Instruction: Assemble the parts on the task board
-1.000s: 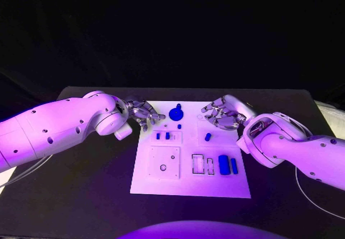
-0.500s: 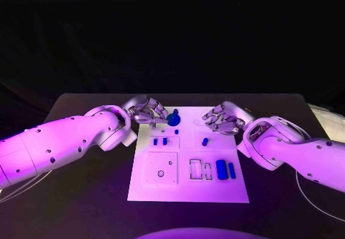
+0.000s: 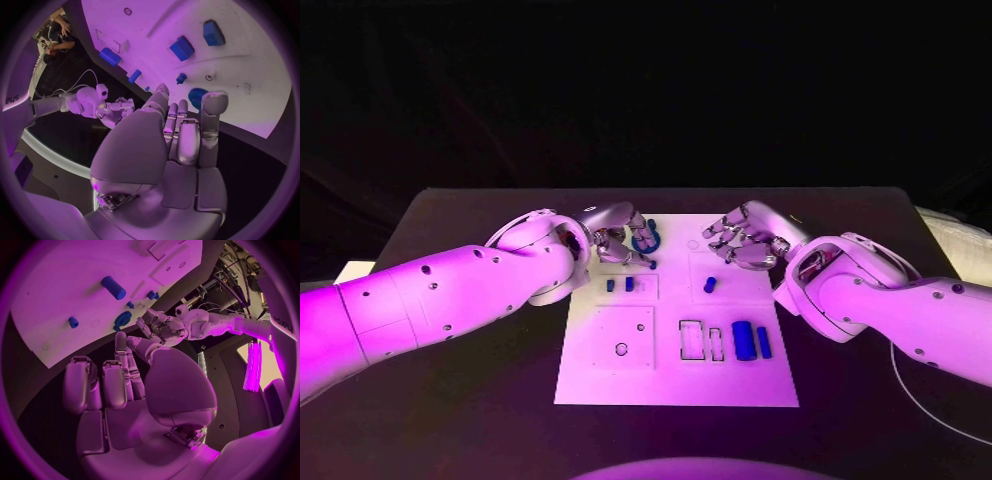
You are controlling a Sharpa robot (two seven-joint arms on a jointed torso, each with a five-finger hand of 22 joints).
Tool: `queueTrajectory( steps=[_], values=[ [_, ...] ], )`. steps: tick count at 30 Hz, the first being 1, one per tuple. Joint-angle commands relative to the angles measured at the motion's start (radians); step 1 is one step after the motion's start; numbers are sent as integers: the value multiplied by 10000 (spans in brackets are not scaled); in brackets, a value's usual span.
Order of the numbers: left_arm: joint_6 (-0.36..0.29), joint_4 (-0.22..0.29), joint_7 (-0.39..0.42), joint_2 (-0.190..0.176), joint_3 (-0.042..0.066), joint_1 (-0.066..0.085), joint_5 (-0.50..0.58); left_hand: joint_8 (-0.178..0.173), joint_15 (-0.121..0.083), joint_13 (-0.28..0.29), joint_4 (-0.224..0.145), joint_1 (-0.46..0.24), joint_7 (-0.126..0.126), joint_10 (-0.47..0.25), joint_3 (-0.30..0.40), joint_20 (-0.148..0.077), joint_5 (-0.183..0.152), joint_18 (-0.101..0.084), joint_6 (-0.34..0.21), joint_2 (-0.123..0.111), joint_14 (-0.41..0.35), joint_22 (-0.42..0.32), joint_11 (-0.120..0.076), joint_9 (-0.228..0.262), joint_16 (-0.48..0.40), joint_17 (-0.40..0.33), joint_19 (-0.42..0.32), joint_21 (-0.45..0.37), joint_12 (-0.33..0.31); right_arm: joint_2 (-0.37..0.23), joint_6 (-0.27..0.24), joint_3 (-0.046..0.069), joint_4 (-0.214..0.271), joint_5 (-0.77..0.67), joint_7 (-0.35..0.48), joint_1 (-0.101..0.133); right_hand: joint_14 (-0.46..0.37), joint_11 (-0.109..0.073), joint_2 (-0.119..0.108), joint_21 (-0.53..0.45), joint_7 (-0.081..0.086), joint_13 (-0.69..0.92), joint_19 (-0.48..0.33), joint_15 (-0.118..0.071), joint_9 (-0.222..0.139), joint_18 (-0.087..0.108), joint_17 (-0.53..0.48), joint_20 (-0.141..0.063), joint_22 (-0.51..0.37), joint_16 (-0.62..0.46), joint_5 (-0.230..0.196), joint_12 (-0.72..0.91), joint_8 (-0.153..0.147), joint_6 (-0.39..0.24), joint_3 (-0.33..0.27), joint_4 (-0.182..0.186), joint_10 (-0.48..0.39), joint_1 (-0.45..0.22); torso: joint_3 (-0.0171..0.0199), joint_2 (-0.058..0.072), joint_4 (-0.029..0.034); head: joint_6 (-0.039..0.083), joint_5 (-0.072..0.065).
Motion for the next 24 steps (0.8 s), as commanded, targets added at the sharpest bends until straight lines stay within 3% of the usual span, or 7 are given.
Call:
queueTrajectory(
  steps=[1,13,18,24],
  values=[
    [846,-190,-871,238,-2,-10,-1518,-101,-35,-62,36,-58,-7,206,-7,-23,41,-133,173,25,147,274,-25,-47,112,73,147,550,-108,15,-426,1,57,1,211,-3,494,12,23,-36,11,-71,-37,87,-12,80,4,34,-16,-47,87,-75,-18,-14,-67,26,72,61,-10,3,-5,-9,-10],
    [395,-567,-787,823,-6,-62,-1591,-342,-112,-257,33,124,-32,764,381,-111,48,-305,643,160,262,911,-93,-149,192,-23,427,1828,-470,26,-509,1,125,17,226,-3,492,22,34,-46,17,-148,-40,93,-12,82,-14,39,-29,-66,117,-133,-18,-20,-81,34,61,64,-14,3,-9,-36,-45],
    [713,-633,-901,968,-7,-65,-1589,-441,-131,-311,25,180,-45,918,564,-136,50,-356,743,159,273,1089,-114,-188,163,-134,484,2177,-619,42,-458,1,134,22,207,-3,492,22,34,-46,17,-148,-40,93,-12,82,-14,39,-29,-66,117,-133,-18,-20,-81,34,61,64,-13,-2,-2,-50,-54],
    [1635,-780,-1141,1160,-9,-66,-1638,-540,-145,-367,21,209,-77,1035,776,-152,52,-354,863,163,269,1129,-131,-223,138,-229,466,2196,-818,61,-396,1,140,25,182,-3,493,26,41,-50,21,-182,-42,97,-13,83,-16,42,-34,-69,127,-156,-18,-24,-90,44,63,58,-14,6,-11,-57,-64]
  ],
)
